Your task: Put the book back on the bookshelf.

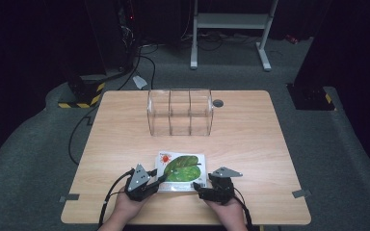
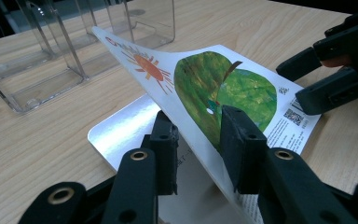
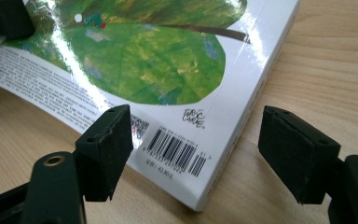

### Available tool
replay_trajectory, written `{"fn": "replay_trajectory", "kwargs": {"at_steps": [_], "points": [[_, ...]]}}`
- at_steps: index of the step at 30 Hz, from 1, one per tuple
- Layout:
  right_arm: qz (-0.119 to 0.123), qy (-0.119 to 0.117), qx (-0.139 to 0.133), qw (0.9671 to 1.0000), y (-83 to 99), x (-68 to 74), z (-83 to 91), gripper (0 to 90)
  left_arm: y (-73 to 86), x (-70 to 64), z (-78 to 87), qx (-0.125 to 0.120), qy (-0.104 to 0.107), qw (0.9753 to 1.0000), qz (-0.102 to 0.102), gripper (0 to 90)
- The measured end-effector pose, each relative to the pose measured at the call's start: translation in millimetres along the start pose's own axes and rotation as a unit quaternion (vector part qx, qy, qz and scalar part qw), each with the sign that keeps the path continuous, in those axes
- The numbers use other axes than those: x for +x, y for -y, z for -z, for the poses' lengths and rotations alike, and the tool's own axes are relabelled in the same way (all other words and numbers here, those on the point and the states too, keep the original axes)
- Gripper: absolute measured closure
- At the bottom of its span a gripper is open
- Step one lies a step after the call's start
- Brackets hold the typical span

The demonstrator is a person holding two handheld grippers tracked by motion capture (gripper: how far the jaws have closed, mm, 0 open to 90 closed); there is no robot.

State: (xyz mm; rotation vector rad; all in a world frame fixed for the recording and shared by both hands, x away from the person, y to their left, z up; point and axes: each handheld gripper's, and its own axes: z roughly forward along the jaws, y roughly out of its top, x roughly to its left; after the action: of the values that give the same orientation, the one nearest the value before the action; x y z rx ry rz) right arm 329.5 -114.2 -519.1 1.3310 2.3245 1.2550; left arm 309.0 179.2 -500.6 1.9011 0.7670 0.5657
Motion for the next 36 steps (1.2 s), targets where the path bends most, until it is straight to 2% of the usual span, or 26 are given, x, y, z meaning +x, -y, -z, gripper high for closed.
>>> {"fn": "replay_trajectory", "kwargs": {"at_steps": [3,7,12,15,20,23,25,27,30,33,36], "points": [[-0.003,-0.005,-0.004,1.0,-3.0,-2.0,-2.1,25.1,-0.3,-1.5,1.3,-0.005,-0.001,1.0,-0.003,67.2],[-0.013,-0.01,-0.005,0.9999,-7.9,-2.1,-4.2,24.5,-0.8,-3.7,4.1,-0.013,-0.001,0.9997,-0.019,67.4],[-0.018,-0.008,0.0,0.9998,-17.1,-6.7,-10.1,23.9,-0.8,-5.4,5.3,-0.016,-0.002,0.9996,-0.023,67.7],[-0.031,-0.02,-0.005,0.9993,-15.9,-10.8,-9.4,23.0,-1.2,-7.3,6.7,-0.021,-0.004,0.9994,-0.027,67.9],[-0.039,-0.032,-0.004,0.9987,-15.1,-14.2,-8.0,21.8,-1.4,-8.9,8.7,-0.026,-0.004,0.9991,-0.032,68.0],[-0.042,-0.041,0.001,0.9983,-14.8,-15.2,-11.0,20.9,-1.6,-10.0,9.3,-0.028,-0.005,0.999,-0.034,68.0],[-0.057,-0.055,0.015,0.9967,-14.5,-15.2,-16.0,19.2,-1.7,-10.6,9.2,-0.028,-0.008,0.9989,-0.037,68.0],[-0.056,-0.058,0.014,0.9966,-15.1,-14.1,-16.9,20.6,-1.5,-10.5,9.1,-0.027,-0.008,0.9989,-0.036,68.0],[-0.054,-0.053,0.016,0.997,-15.2,-11.5,-17.3,20.5,-0.6,-9.6,8.2,-0.025,-0.007,0.9991,-0.034,68.0],[-0.056,-0.048,0.014,0.9972,-15.2,-11.4,-15.6,23.5,0.3,-8.6,6.9,-0.023,-0.005,0.9994,-0.027,68.1],[-0.055,-0.042,0.007,0.9976,-14.3,-11.1,-13.5,26.1,0.3,-9.1,7.0,-0.023,-0.005,0.9993,-0.028,68.6]]}}
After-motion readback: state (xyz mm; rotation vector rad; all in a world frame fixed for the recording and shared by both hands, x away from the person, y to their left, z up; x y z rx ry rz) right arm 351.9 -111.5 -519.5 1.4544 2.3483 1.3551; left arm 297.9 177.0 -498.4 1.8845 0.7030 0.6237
